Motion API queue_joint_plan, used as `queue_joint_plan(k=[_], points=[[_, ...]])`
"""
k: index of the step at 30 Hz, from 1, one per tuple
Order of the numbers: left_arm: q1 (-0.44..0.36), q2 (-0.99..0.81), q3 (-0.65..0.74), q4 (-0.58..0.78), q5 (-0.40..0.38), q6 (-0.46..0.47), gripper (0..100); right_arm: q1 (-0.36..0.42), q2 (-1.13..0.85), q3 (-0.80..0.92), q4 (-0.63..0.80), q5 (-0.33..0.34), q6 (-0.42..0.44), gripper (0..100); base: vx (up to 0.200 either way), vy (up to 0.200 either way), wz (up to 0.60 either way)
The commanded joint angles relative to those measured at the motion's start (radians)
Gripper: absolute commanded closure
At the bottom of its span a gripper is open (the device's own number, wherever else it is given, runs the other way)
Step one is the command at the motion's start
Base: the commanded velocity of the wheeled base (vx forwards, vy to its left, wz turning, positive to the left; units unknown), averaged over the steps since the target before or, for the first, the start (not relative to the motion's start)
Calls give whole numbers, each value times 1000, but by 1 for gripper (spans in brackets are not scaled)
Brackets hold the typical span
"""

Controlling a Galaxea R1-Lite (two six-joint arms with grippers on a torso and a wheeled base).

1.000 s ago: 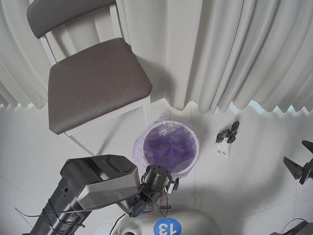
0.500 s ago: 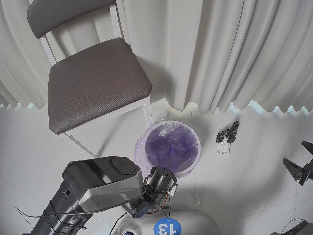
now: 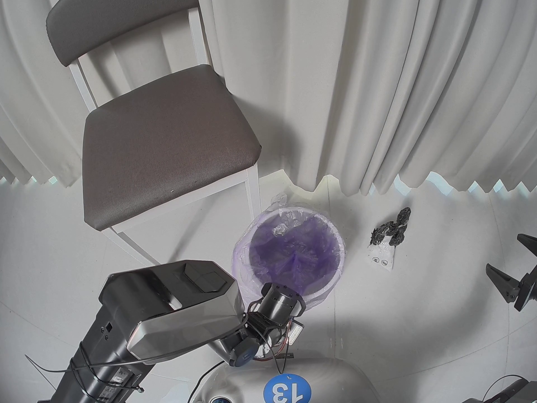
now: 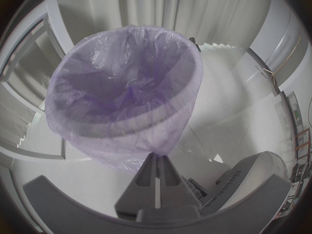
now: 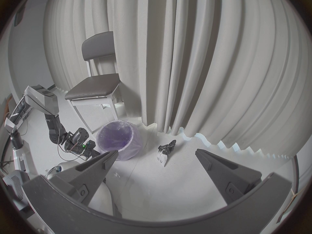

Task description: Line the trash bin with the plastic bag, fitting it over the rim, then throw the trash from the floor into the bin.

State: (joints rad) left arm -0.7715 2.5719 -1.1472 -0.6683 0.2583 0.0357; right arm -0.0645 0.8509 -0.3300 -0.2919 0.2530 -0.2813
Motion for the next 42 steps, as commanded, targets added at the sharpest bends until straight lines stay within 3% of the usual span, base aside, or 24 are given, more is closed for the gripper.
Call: queue_joint_plan(k=[1, 17, 18, 29, 32, 33, 37, 42], points=[[-11, -4, -25, 15, -5, 3, 100, 2, 34, -24, 0, 2, -16, 0, 0, 0, 0], [-65, -15, -6, 41, 4, -4, 100, 2, 33, -52, 5, 5, -62, 0, 0, 0, 0], [-66, -15, -6, 42, 4, -4, 0, 2, 33, -53, 7, 5, -62, 0, 0, 0, 0], [-66, -38, 66, -5, 7, -54, 0, -1, 27, -77, 14, 5, -75, 0, 0, 0, 0], [-61, -68, 146, -77, 2, -89, 0, -3, 17, -83, 14, 5, -75, 0, 0, 0, 0], [-57, -101, 238, -185, 7, -123, 0, -3, 10, -84, 23, 5, -75, 0, 0, 0, 0], [-28, -165, 408, -373, -4, -122, 0, -3, 8, -90, 45, 5, -75, 0, 0, 0, 0], [35, -216, 541, -485, -39, -119, 0, -1, 10, -100, 56, 3, -75, 0, 0, 0, 0]])
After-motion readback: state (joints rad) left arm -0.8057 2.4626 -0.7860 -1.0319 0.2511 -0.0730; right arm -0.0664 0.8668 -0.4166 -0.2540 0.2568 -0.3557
